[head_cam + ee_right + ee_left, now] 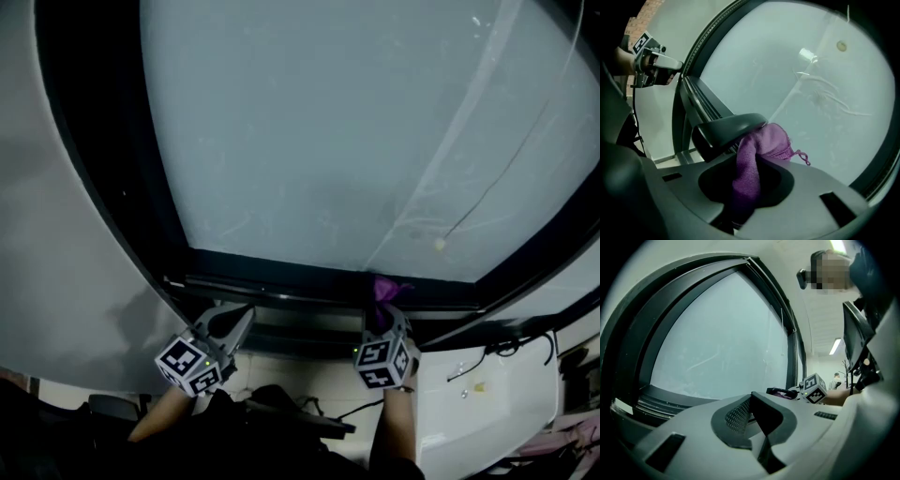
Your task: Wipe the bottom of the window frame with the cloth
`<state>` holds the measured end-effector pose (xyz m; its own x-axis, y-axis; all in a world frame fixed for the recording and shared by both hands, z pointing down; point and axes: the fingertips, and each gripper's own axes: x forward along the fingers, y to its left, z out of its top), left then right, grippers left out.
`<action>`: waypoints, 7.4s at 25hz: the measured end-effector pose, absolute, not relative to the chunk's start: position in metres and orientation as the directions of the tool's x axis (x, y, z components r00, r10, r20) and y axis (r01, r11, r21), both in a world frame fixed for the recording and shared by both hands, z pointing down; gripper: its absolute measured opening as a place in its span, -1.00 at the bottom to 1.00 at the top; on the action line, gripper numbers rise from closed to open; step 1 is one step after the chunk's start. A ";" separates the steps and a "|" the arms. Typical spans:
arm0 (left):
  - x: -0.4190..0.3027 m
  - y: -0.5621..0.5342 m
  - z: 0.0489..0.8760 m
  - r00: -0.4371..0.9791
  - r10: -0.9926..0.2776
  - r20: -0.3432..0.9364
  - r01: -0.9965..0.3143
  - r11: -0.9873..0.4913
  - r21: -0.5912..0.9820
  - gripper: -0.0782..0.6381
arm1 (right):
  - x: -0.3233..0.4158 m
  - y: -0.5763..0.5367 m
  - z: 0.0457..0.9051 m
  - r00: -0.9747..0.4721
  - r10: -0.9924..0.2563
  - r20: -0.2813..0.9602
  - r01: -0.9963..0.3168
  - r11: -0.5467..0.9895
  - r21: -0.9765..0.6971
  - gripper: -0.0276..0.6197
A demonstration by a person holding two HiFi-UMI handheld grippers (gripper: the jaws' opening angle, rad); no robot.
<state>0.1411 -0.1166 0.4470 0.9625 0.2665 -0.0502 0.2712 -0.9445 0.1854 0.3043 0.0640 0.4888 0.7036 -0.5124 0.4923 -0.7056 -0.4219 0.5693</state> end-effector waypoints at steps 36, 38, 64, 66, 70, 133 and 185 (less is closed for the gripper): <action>0.116 -0.135 0.455 0.914 0.400 -0.061 0.404 -0.896 0.186 -0.78 | 0.268 -0.008 0.477 0.806 -0.433 0.404 -0.568 -0.758 0.320 -0.66; 0.115 -0.137 0.455 0.915 0.398 -0.069 0.404 -0.895 0.190 -0.78 | 0.271 -0.014 0.470 0.808 -0.429 0.404 -0.568 -0.751 0.338 -0.66; 0.097 -0.170 0.445 0.977 0.200 -0.072 0.211 -0.956 0.205 -0.78 | 0.275 -0.073 0.478 0.538 -0.406 0.739 -0.841 -0.200 0.502 -0.66; 0.094 -0.168 0.443 0.981 0.179 -0.071 0.190 -0.960 0.208 -0.78 | 0.274 -0.074 0.478 0.507 -0.424 0.750 -0.860 -0.192 0.473 -0.66; 0.088 -0.169 0.443 0.990 0.126 -0.068 0.137 -0.970 0.202 -0.78 | 0.268 -0.085 0.478 0.461 -0.467 0.755 -0.883 -0.152 0.445 -0.66; -0.018 -0.219 0.456 0.961 -0.276 -0.031 -0.265 -0.944 0.196 -0.78 | 0.140 -0.266 0.486 0.142 -0.579 0.803 -0.832 0.370 0.414 -0.66; -0.054 -0.218 0.398 0.906 -0.380 -0.186 -0.362 -0.924 0.124 -0.78 | 0.080 -0.144 0.382 -0.332 -0.943 0.038 -0.942 0.333 0.040 -0.66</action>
